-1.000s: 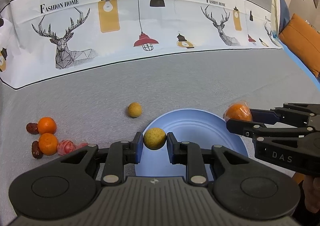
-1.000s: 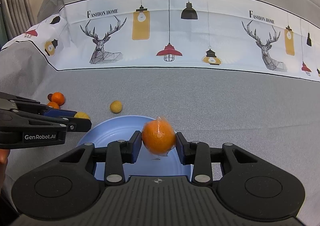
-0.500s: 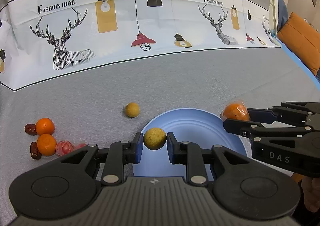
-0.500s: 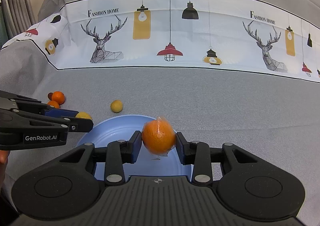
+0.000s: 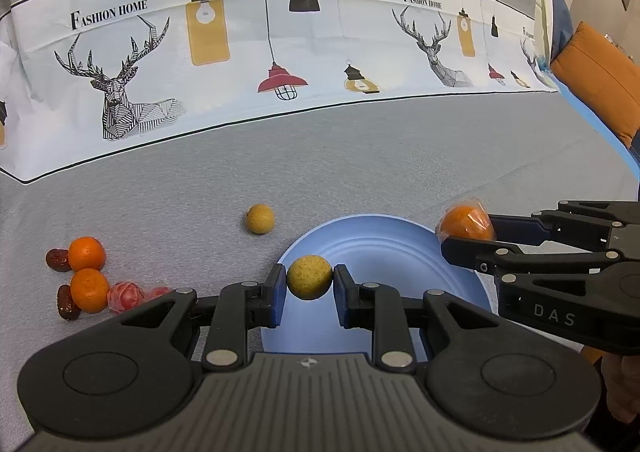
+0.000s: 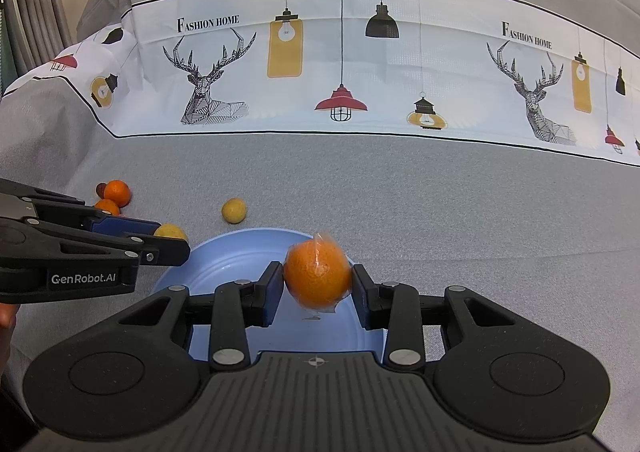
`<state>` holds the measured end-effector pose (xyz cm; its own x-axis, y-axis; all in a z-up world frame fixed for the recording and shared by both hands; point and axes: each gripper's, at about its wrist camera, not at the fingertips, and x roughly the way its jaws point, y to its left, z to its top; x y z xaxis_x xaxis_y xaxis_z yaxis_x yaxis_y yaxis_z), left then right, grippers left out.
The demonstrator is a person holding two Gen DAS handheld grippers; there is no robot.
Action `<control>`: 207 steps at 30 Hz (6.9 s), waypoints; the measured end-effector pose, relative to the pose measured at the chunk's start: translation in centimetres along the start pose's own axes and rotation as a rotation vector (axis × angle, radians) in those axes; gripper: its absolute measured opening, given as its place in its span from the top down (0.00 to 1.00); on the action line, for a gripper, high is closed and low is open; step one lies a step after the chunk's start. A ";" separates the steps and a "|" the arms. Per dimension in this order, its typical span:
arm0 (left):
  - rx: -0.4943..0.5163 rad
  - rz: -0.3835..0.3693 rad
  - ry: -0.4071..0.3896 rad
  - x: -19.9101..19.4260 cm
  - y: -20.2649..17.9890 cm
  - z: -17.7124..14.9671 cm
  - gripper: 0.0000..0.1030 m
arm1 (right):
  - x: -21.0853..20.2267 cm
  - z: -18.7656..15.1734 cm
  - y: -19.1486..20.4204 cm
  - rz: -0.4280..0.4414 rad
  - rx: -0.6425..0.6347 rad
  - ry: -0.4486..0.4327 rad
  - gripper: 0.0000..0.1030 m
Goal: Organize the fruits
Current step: 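Lower the yellow fruit toward the plate with the left gripper while the right gripper holds the orange above it, then open the left gripper over the plate while the right gripper releases the orange into it, then grasp a red wrapped fruit with the left gripper while the right gripper grasps the loose yellow fruit, then lift the red wrapped fruit with the left gripper while the right gripper lifts the yellow fruit, then carry the red fruit over the plate with the left gripper while the right gripper holds the yellow fruit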
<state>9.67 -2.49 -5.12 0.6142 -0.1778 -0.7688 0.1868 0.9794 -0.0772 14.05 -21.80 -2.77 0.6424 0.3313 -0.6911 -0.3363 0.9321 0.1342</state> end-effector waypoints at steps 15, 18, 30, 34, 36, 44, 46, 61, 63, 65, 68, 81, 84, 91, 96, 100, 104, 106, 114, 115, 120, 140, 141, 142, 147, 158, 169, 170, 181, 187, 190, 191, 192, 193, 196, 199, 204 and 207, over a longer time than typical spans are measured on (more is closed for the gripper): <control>0.016 -0.022 0.008 0.2 -0.2 -0.1 0.73 | 0.1 -0.1 0.1 0.000 -0.002 0.002 0.63; 0.018 -0.024 0.010 0.3 -0.2 -0.1 0.73 | 0.1 -0.1 0.1 0.001 -0.006 0.003 0.63; 0.028 -0.034 0.015 0.4 -0.4 -0.1 0.73 | 0.2 -0.1 0.1 0.001 -0.007 0.004 0.63; 0.030 -0.035 0.015 0.5 -0.4 -0.1 0.73 | 0.2 -0.1 0.1 -0.001 -0.007 0.005 0.63; 0.032 -0.034 0.016 0.5 -0.4 -0.1 0.73 | 0.2 -0.1 0.2 -0.001 -0.007 0.006 0.63; 0.038 -0.039 0.017 0.5 -0.6 -0.3 0.73 | 0.3 -0.3 0.1 -0.001 -0.012 0.009 0.63; 0.039 -0.039 0.017 0.5 -0.6 -0.3 0.73 | 0.3 -0.2 0.1 -0.002 -0.012 0.009 0.63; 0.043 -0.047 0.018 0.6 -0.8 -0.3 0.73 | 0.4 -0.4 -0.1 -0.004 -0.013 0.016 0.62; 0.038 -0.064 0.032 0.7 -0.7 -0.3 0.70 | 0.4 -0.4 -0.1 -0.016 -0.014 0.023 0.62; 0.042 -0.072 0.038 0.8 -0.9 -0.4 0.51 | 0.5 -0.4 -0.3 -0.040 -0.012 0.026 0.58; 0.063 -0.063 0.024 0.6 -1.2 -0.5 0.50 | 0.4 -0.2 -0.4 -0.052 0.002 0.017 0.49; -0.014 -0.065 -0.017 -0.3 0.1 0.3 0.81 | 0.4 0.6 1.0 -0.080 0.009 -0.024 0.49; -0.075 -0.048 -0.055 -1.1 1.6 1.0 0.84 | 0.4 0.9 1.2 -0.073 0.016 -0.039 0.52; -0.483 0.059 -0.148 -4.3 11.6 2.1 0.85 | 0.4 1.6 1.1 -0.036 0.064 -0.067 0.64; -0.780 0.135 -0.079 -4.7 19.1 0.4 0.85 | 0.8 2.2 1.1 0.001 0.099 -0.075 0.68; -0.851 0.107 -0.001 -3.4 20.9 -0.1 0.85 | 1.8 3.2 1.6 0.045 0.121 -0.066 0.68; -0.867 0.100 0.049 -2.2 21.5 -0.6 0.85 | 3.7 4.6 2.6 0.102 0.136 -0.038 0.68; -0.871 0.105 0.063 -1.6 21.8 -0.8 0.85 | 4.6 5.3 3.2 0.116 0.140 -0.030 0.68; -0.837 0.056 0.148 0.8 20.1 -0.9 0.80 | 9.4 7.0 5.7 0.143 0.153 0.040 0.68; -0.842 0.059 0.154 1.1 20.1 -1.0 0.72 | 10.2 7.1 6.1 0.142 0.151 0.056 0.67; -0.847 0.070 0.190 2.4 19.4 -1.1 0.57 | 13.5 7.6 6.9 0.099 0.152 0.102 0.52; -0.757 0.140 0.213 3.8 17.3 0.0 0.67 | 16.8 7.5 8.2 0.082 0.057 0.191 0.73; -0.749 0.142 0.207 3.7 17.1 0.1 0.67 | 16.6 7.6 8.4 0.096 0.047 0.181 0.73; -0.741 0.145 0.204 3.7 17.1 0.1 0.67 | 16.6 7.6 8.6 0.110 0.043 0.180 0.73; -0.741 0.148 0.210 3.9 17.0 0.0 0.67 | 17.3 7.0 9.0 0.113 0.041 0.233 0.73; -0.670 0.149 0.129 2.3 16.2 0.9 0.67 | 14.2 7.9 8.4 0.159 0.071 0.098 0.73; -0.562 0.120 -0.008 -2.1 14.1 1.0 0.67 | 4.1 9.0 5.4 0.152 0.122 -0.080 0.73; -0.553 0.116 -0.013 -2.4 13.9 0.9 0.67 | 3.1 8.8 5.2 0.149 0.120 -0.087 0.73; -0.447 0.104 -0.044 -6.4 10.4 -1.1 0.67 | -3.3 2.6 1.9 0.099 0.156 -0.077 0.73; -0.395 0.082 -0.028 -6.1 7.8 -2.0 0.67 | -2.8 0.3 0.2 0.068 0.139 -0.046 0.73; -0.370 0.095 -0.023 -5.3 7.6 -1.8 0.67 | -2.7 0.0 -0.6 0.046 0.128 -0.050 0.73; -0.373 0.093 -0.018 -4.9 7.6 -1.8 0.67 | -2.7 -0.1 -1.0 0.042 0.130 -0.049 0.73; -0.380 0.088 -0.013 -4.6 7.7 -1.8 0.67 | -2.6 -0.2 -1.3 0.037 0.131 -0.048 0.73; -0.384 0.085 -0.009 -4.4 7.8 -1.7 0.67 | -2.5 -0.2 -1.5 0.033 0.130 -0.047 0.73; -0.375 0.082 0.001 -3.8 7.8 -1.5 0.67 | -2.2 -0.4 -2.1 0.024 0.116 -0.043 0.73; -0.368 0.082 -0.002 -3.7 7.8 -1.5 0.67 | -2.0 -0.7 -2.7 0.013 0.102 -0.040 0.73; -0.388 0.077 -0.009 -3.6 7.8 -1.4 0.67 | -2.1 -1.1 -3.5 0.007 0.105 -0.029 0.73; -0.377 0.067 -0.009 -3.4 7.3 -1.2 0.67 | -2.3 -1.1 -3.6 0.010 0.117 -0.034 0.73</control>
<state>8.03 5.34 -3.88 0.6223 -0.1113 -0.7748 -0.1484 0.9551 -0.2564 13.03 -26.11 -2.47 0.6632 0.3438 -0.6648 -0.2614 0.9387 0.2248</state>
